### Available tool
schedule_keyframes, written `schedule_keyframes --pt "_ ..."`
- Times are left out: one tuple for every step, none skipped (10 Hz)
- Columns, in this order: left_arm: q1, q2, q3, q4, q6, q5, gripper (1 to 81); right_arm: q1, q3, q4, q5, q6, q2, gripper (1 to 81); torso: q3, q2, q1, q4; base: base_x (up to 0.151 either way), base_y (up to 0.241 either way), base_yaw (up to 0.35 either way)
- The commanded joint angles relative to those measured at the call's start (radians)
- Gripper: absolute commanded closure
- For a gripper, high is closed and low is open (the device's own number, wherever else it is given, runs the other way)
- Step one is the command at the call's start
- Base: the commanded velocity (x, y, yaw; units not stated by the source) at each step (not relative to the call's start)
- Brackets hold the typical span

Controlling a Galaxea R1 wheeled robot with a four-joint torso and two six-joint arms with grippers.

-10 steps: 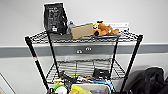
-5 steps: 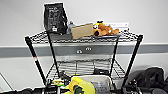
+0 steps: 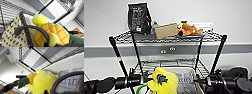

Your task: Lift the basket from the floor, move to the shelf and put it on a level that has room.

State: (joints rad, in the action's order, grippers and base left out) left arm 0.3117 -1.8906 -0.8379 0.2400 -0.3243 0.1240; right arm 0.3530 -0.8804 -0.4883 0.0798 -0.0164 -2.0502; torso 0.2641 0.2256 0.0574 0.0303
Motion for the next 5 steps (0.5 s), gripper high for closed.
schedule_keyframes --pt "-0.225 0.016 0.054 0.024 -0.061 -0.035 81.1 -0.226 0.054 -0.094 0.023 0.003 -0.006 81.1 0.000 0.000 0.000 0.000 0.000 0.000 0.000" --pt "-0.245 0.014 0.049 0.022 -0.072 -0.023 81.1 -0.246 0.046 -0.110 0.031 0.003 -0.011 81.1 0.000 0.000 0.000 0.000 0.000 0.000 0.000" --pt "-0.259 0.011 0.039 0.021 -0.078 -0.023 81.1 -0.257 0.032 -0.116 0.031 0.003 -0.017 81.1 0.000 0.000 0.000 0.000 0.000 0.000 0.000" --pt "-0.260 -0.001 0.008 0.019 -0.078 -0.024 81.1 -0.257 0.008 -0.115 0.031 0.004 -0.032 81.1 0.000 0.000 0.000 0.000 0.000 0.000 0.000" --pt "-0.260 -0.021 -0.033 0.009 -0.078 -0.033 81.1 -0.258 -0.032 -0.102 0.031 0.003 -0.052 81.1 0.000 0.000 0.000 0.000 0.000 0.000 0.000"
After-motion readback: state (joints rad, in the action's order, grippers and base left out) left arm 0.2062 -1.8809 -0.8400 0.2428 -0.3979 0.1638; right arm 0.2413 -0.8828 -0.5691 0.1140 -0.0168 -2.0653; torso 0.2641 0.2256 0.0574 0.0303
